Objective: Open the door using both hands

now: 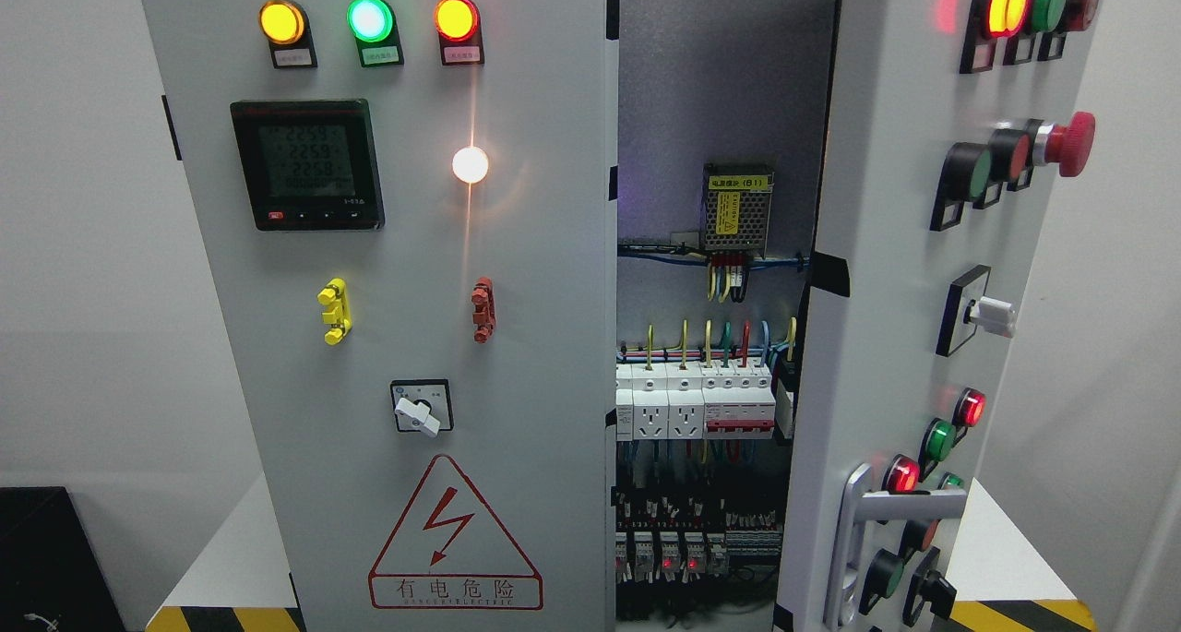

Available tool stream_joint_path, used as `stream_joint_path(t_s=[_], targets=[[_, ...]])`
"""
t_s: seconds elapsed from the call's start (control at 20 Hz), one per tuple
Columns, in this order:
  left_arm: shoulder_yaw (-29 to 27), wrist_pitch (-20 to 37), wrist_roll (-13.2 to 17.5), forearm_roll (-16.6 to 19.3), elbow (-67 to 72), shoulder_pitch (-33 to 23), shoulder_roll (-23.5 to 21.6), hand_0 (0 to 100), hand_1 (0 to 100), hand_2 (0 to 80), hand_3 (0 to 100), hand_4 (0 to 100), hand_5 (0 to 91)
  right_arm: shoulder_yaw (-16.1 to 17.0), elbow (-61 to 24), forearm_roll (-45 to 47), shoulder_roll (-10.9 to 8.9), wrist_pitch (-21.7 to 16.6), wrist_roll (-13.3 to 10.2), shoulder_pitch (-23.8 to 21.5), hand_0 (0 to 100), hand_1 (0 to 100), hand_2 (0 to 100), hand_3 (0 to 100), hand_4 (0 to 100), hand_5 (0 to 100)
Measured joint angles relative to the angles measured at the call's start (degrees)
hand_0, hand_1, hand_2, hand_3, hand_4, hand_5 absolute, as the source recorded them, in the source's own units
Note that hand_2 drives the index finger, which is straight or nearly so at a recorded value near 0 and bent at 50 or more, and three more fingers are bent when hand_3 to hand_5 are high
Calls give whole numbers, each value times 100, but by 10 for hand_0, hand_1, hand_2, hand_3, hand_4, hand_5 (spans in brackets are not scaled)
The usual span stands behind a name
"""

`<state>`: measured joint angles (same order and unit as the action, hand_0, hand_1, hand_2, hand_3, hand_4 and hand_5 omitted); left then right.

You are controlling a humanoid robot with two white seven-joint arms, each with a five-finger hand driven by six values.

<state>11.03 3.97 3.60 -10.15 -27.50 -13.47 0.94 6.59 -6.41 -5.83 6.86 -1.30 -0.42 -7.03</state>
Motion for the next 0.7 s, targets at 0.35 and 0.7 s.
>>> stream_joint_path(t_s=[0.35, 0.7], targets=[[418, 22, 362, -40, -1620, -617, -691, 0, 0, 0, 0, 0, 0, 0, 0, -1, 0, 0, 0, 0, 192, 0, 0, 0, 0, 0], [775, 22, 406, -122, -3442, -1227, -1502, 0, 0, 0, 0, 0, 0, 0, 0, 0, 0, 0, 0, 0, 192, 0, 0, 0, 0, 0]])
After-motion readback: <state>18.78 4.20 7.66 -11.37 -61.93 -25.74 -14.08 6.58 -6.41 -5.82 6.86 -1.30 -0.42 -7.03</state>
